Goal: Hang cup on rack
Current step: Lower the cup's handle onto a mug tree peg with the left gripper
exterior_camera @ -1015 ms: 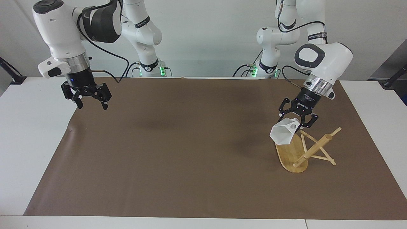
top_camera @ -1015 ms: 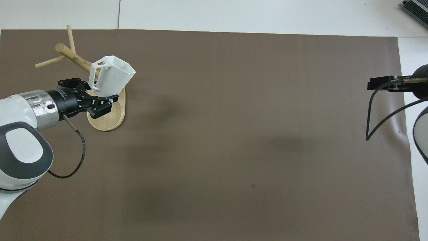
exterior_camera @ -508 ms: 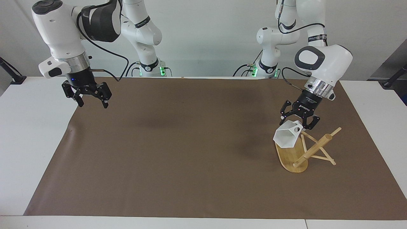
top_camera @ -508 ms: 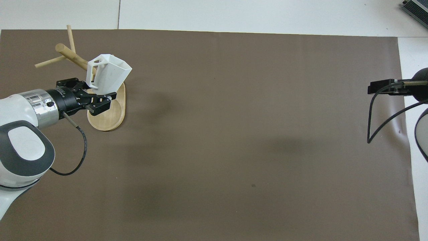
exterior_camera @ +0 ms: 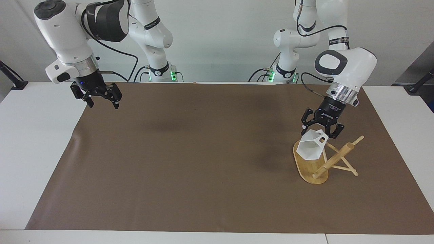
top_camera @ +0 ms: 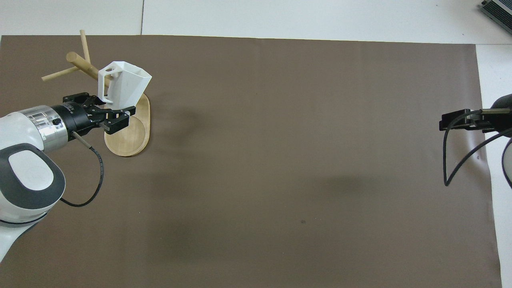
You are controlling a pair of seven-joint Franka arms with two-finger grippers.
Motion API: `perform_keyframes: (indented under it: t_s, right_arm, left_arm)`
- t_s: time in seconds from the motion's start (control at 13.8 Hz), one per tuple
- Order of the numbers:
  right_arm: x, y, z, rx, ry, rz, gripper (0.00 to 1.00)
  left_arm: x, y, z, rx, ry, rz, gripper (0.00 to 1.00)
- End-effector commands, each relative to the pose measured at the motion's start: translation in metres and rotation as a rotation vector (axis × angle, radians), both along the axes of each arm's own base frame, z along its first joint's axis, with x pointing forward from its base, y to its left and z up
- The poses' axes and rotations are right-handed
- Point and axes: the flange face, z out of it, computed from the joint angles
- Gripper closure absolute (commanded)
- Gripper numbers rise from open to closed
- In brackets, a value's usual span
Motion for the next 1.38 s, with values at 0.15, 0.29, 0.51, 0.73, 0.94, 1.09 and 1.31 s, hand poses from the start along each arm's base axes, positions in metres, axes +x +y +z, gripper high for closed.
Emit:
perform_keyframes:
  t_s: [0.15,0.29,0.51,0.73,0.94,1.09,1.31]
  right_arm:
    - [-0.002,0.008,0.036,-0.008,-0.007,0.035,0.0]
    - [-0.002,0.011,0.04,0.001,-0.017,0.04,0.0]
    - [0.001,0.02,0.047,0.002,-0.045,0.045,0.0]
    - [0.0,0.015,0.046,0.0,-0.046,0.034,0.0]
    - [-0.001,0.012,0.046,-0.001,-0.046,0.028,0.0]
    - [-0.001,0.008,0.044,0.0,-0.041,0.029,0.0]
    - [-0.001,0.006,0.045,0.0,-0.045,0.014,0.0]
  left_arm:
    - [0.007,0.0,-0.004,0.005,0.004,0.023,1.0]
    - [0.007,0.001,-0.005,0.005,0.005,0.025,1.0]
    - [0.009,0.003,-0.005,-0.001,0.004,0.057,1.0]
    - [0.009,0.006,-0.007,-0.001,0.006,0.064,1.0]
    - [0.009,0.006,-0.007,0.0,0.005,0.064,1.0]
    - [0.009,0.007,-0.007,0.002,0.004,0.063,1.0]
    - [0.01,0.009,-0.007,0.003,0.004,0.064,0.0]
